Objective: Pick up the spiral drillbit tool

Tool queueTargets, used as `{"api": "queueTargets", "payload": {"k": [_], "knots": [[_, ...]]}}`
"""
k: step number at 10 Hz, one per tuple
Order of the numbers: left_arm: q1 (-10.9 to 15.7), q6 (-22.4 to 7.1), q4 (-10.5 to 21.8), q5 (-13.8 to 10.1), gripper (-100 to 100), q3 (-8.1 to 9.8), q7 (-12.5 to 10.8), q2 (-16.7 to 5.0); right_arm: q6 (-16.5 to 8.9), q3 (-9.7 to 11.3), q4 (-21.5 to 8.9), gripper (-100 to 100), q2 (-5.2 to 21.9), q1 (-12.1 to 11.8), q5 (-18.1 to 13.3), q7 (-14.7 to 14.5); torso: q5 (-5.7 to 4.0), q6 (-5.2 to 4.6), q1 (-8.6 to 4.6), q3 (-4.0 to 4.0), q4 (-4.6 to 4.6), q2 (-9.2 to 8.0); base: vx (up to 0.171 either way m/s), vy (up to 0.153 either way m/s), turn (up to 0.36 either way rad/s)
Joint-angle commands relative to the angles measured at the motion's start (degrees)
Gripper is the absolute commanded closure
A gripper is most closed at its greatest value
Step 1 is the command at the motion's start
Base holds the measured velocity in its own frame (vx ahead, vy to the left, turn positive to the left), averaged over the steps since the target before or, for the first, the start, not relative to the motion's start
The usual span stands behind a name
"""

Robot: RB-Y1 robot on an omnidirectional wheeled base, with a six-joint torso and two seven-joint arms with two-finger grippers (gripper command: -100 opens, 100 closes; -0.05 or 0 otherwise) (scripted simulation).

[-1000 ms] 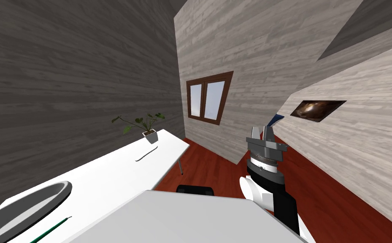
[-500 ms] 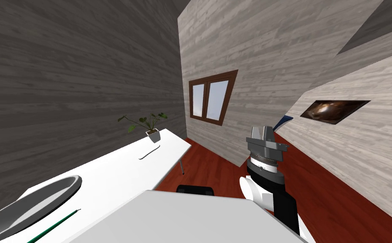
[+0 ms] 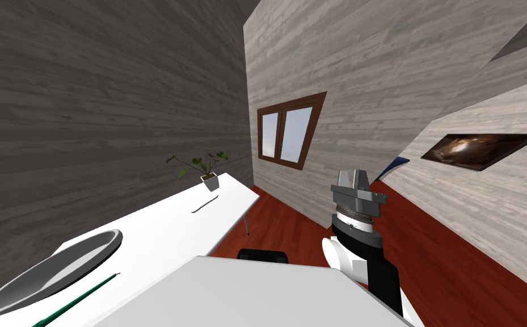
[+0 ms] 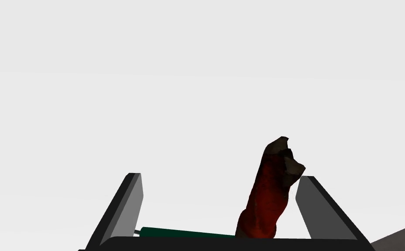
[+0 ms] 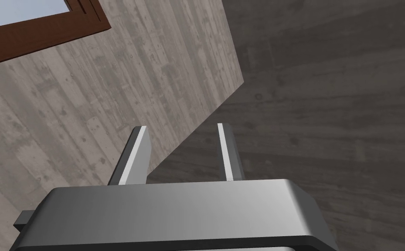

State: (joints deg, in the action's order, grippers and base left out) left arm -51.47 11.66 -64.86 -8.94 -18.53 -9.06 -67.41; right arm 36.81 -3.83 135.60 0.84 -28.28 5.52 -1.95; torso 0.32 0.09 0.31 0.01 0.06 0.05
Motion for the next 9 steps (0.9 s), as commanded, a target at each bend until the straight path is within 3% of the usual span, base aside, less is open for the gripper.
{"api": "queueTargets", "payload": {"k": [1,3,4,5,7,8,9], "knots": [[0.2,-0.4,-0.5,-2.9,-100,-0.82,2.9,-0.3,0.0,0.0,0.0,0,0.0,0.0,0.0,0.0,0.0,0.0,0.0,0.0,0.0,0.0,0.016,0.005,-0.02],[0.2,-0.4,-0.5,-6.3,-100,-0.82,5.0,-0.3,0.0,0.0,0.0,0,0.0,0.0,0.0,0.0,0.04,-0.05,0.0,0.06,0.04,-0.08,0.002,-0.001,-0.016],[2.7,-0.8,-1.2,-8.1,-100,-3.63,7.3,-2.7,0.0,0.0,0.0,0,0.0,0.0,0.0,0.0,0.04,-0.05,0.0,0.08,0.05,-0.11,0.025,0.017,0.291],[2.7,-0.8,-1.2,-9.9,-100,-4.67,8.9,-2.7,0.0,0.0,0.0,0,0.0,0.0,0.0,0.0,0.05,0.01,0.05,0.04,0.03,-0.04,0.033,0.013,0.156],[2.7,-0.8,-1.2,-13.3,-100,-4.67,12.3,-2.7,0.0,0.0,0.0,0,0.0,0.0,0.0,0.0,0.1,-0.1,0.1,0.03,0.04,-0.02,0.014,0.003,-0.028],[2.7,-0.8,-1.2,-15.1,-100,-4.67,12.5,-2.7,0.0,0.0,0.0,0,0.0,0.0,0.0,0.0,0.1,-0.09,0.11,0.05,0.05,-0.06,0.0,0.0,0.0],[5.3,-1.3,-2.0,-16.8,-100,-7.47,14.9,-5.0,0.0,0.0,0.0,0,0.0,0.0,0.0,0.0,0.1,-0.08,0.11,0.07,0.06,-0.1,0.024,0.018,0.264]]}}
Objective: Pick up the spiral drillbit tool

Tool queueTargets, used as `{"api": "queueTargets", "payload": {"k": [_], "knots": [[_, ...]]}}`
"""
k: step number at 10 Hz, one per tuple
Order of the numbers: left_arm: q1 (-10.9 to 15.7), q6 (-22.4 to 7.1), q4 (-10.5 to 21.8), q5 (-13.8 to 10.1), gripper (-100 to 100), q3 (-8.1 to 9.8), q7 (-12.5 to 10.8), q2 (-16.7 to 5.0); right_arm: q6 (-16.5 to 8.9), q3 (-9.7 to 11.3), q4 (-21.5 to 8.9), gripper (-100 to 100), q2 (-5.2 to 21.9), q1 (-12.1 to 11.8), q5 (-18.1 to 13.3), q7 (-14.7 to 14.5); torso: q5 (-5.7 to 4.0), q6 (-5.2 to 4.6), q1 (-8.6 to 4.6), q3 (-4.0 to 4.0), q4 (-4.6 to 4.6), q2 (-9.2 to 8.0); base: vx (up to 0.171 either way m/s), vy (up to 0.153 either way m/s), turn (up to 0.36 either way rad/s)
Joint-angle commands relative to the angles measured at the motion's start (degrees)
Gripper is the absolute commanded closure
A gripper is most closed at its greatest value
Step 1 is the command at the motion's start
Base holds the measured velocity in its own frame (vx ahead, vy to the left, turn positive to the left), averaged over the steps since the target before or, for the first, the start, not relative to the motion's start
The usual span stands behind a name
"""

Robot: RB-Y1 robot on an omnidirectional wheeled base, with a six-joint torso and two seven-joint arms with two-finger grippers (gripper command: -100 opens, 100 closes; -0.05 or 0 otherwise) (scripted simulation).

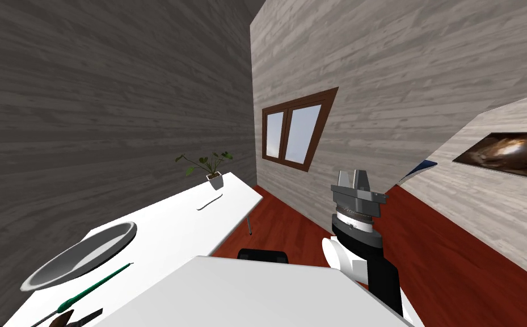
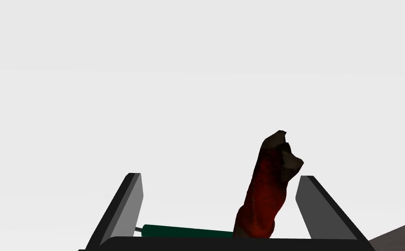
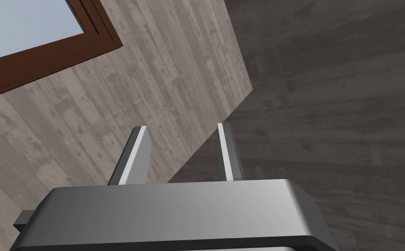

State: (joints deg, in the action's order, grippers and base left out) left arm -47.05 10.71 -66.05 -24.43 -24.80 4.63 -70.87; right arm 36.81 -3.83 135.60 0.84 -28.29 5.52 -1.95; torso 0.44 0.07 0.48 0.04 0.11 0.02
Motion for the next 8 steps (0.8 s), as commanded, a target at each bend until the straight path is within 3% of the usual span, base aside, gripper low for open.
{"api": "queueTargets", "payload": {"k": [1,3,5,6,8], "knots": [[0.9,-0.4,-0.8,-2.9,-100,-2.26,2.9,-1.6,0.0,0.0,0.0,0,0.0,0.0,0.0,0.0,0.0,0.0,0.0,0.0,0.0,0.0,0.035,0.011,0.161],[0.9,-0.4,-0.8,-6.3,-100,-2.26,6.2,-1.6,0.0,0.0,0.0,0,0.0,0.0,0.0,0.0,-0.01,-0.08,-0.03,-0.01,-0.01,0.01,0.015,0.002,-0.018],[0.9,-0.4,-0.8,-8.6,-100,-2.26,6.3,-1.6,0.0,0.0,0.0,0,0.0,0.0,0.0,0.0,-0.01,-0.06,-0.05,0.04,0.01,-0.07,0.0,0.0,0.0],[3.4,-0.8,-1.5,-10.9,-100,-5.07,9.1,-3.9,0.0,0.0,0.0,0,0.0,0.0,0.0,0.0,-0.02,-0.06,-0.05,0.05,0.02,-0.09,0.028,0.02,0.307],[3.4,-0.8,-1.5,-14.4,-100,-6.11,12.4,-3.9,0.0,0.0,0.0,0,0.0,0.0,0.0,0.0,0.0,-0.07,-0.01,-0.03,-0.01,0.04,0.03,0.005,0.045]]}}
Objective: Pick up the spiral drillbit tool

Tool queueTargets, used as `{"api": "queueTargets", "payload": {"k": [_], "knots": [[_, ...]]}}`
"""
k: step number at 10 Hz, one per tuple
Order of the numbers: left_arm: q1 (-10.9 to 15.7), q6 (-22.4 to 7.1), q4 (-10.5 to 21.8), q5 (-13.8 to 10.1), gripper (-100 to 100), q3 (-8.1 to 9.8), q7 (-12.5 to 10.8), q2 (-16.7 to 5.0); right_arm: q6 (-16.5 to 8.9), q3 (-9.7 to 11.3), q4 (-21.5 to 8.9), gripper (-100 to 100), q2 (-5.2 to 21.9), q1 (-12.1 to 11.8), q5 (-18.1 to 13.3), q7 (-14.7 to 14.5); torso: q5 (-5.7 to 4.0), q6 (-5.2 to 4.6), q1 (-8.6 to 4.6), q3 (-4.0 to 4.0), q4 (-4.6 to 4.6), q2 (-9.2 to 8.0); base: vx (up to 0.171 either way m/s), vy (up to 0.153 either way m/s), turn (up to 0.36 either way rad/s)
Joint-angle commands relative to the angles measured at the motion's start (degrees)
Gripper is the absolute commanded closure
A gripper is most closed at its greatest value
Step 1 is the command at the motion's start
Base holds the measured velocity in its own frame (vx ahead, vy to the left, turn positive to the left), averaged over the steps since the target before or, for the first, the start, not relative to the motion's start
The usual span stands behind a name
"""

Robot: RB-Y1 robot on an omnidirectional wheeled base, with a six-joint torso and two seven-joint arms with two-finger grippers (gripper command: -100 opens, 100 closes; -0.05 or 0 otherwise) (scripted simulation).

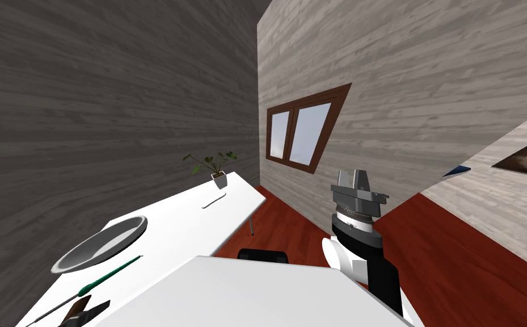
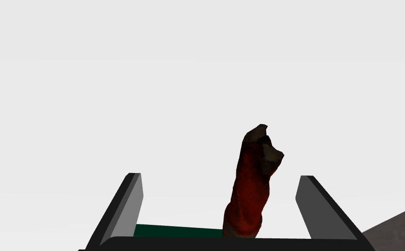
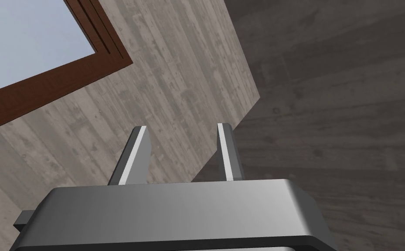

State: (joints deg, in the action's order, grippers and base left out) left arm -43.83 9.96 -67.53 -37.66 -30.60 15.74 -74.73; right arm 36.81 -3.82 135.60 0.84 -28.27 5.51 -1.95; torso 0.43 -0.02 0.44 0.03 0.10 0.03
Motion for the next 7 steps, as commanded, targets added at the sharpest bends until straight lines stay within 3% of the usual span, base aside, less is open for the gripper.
{"api": "queueTargets", "payload": {"k": [1,2,3,4,6,7], "knots": [[0.2,-0.1,0.0,-2.9,-100,-0.31,2.7,-0.1,0.0,0.0,0.0,0,0.0,0.0,0.0,0.0,0.0,0.0,0.0,0.0,0.0,0.0,0.006,0.0,-0.023],[0.2,-0.1,0.0,-4.2,-100,-0.31,2.7,-0.1,0.0,0.0,0.0,0,0.0,0.0,0.0,0.0,0.0,0.02,-0.01,0.03,0.01,-0.05,0.0,0.0,0.0],[2.8,-0.5,-0.7,-6.1,-100,-3.18,5.3,-2.5,0.0,0.0,0.0,0,0.0,0.0,0.0,0.0,-0.01,0.02,-0.02,0.06,0.02,-0.1,0.024,0.009,0.261],[2.8,-0.5,-0.7,-7.7,-100,-4.17,6.5,-2.5,0.0,0.0,0.0,0,0.0,0.0,0.0,0.0,0.0,0.08,0.01,0.02,0.01,-0.02,0.036,0.008,0.166],[2.8,-0.5,-0.7,-11.2,-100,-4.17,9.7,-2.5,0.0,0.0,0.0,0,0.0,0.0,0.0,0.0,0.0,0.0,0.0,0.0,0.0,-0.01,0.015,0.003,-0.022],[2.8,-0.5,-0.7,-12.9,-100,-4.17,10.2,-2.5,0.0,0.0,0.0,0,0.0,0.0,0.0,0.0,0.0,0.01,0.0,0.03,0.01,-0.05,0.0,0.0,0.0]]}}
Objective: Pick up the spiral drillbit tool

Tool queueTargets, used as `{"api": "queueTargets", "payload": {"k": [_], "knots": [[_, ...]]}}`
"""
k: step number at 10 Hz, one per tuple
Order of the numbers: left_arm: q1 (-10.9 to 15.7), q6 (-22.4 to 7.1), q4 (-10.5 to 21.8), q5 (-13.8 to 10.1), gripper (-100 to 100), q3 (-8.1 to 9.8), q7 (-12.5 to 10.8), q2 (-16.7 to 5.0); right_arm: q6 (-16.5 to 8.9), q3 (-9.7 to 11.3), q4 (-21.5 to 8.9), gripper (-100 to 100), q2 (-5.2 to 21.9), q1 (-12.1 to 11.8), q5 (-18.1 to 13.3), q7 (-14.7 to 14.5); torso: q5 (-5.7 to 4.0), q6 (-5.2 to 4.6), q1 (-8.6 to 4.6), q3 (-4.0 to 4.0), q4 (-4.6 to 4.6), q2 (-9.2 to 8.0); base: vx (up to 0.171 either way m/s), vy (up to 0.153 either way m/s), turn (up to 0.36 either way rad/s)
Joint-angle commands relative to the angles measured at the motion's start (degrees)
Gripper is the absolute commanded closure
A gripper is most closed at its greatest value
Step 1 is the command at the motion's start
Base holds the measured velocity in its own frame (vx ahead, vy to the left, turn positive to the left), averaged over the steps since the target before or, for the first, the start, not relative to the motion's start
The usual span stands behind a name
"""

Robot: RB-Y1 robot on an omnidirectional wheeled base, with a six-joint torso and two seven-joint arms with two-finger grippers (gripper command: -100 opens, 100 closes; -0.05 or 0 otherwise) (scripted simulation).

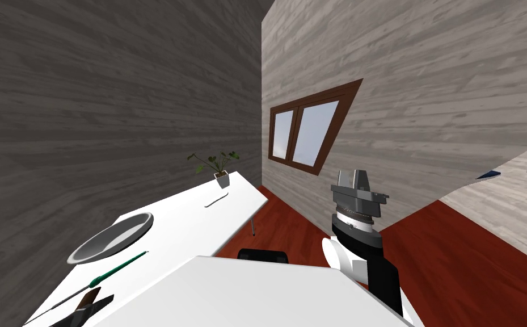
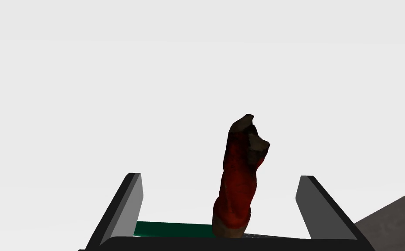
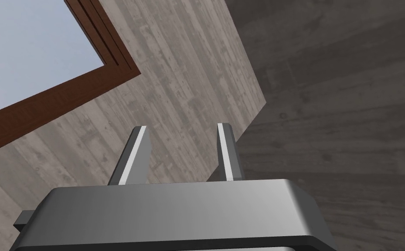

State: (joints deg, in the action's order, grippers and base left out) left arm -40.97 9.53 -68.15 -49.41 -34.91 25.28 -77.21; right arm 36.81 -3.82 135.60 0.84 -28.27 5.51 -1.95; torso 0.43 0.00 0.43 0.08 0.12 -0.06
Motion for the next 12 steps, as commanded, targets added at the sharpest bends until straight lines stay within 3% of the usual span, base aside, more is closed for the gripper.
{"api": "queueTargets", "payload": {"k": [1,2,5,6,7,11,12], "knots": [[2.5,-0.5,-0.8,-2.9,-100,-2.86,2.9,-2.4,0.0,0.0,0.0,0,0.0,0.0,0.0,0.0,0.0,0.0,0.0,0.0,0.0,0.0,0.027,0.015,0.274],[2.5,-0.5,-0.8,-4.5,-100,-3.72,4.0,-2.4,0.0,0.0,0.0,0,0.0,0.0,0.0,0.0,0.0,0.06,0.04,-0.04,-0.01,0.08,0.037,0.005,0.152],[2.5,-0.5,-0.8,-9.7,-100,-3.72,8.2,-2.4,0.0,0.0,0.0,0,0.0,0.0,0.0,0.0,0.0,-0.01,0.0,-0.02,-0.01,0.03,0.01,0.0,-0.014],[2.5,-0.5,-0.8,-8.5,-100,-3.78,7.3,-2.4,0.0,0.0,0.0,0,0.0,0.0,0.0,0.0,0.0,0.0,0.0,0.0,0.0,-0.01,0.0,0.0,0.0],[2.5,-0.5,-0.8,-8.7,100,-3.79,7.6,-2.4,0.0,0.0,0.0,0,0.0,0.0,0.0,0.0,0.0,0.0,0.0,0.01,0.01,-0.02,0.0,0.0,0.0],[2.5,-0.5,-0.8,-8.7,100,-3.78,7.6,-2.4,0.0,0.0,0.0,0,0.0,0.0,0.0,0.0,0.04,0.0,0.07,0.02,0.0,-0.03,0.0,0.0,0.0],[2.5,-0.5,-0.8,-8.7,0,-3.78,7.6,-2.4,0.0,0.0,0.0,0,0.0,0.0,0.0,0.0,0.04,0.0,0.07,0.02,0.0,-0.03,0.0,0.0,0.0]]}}
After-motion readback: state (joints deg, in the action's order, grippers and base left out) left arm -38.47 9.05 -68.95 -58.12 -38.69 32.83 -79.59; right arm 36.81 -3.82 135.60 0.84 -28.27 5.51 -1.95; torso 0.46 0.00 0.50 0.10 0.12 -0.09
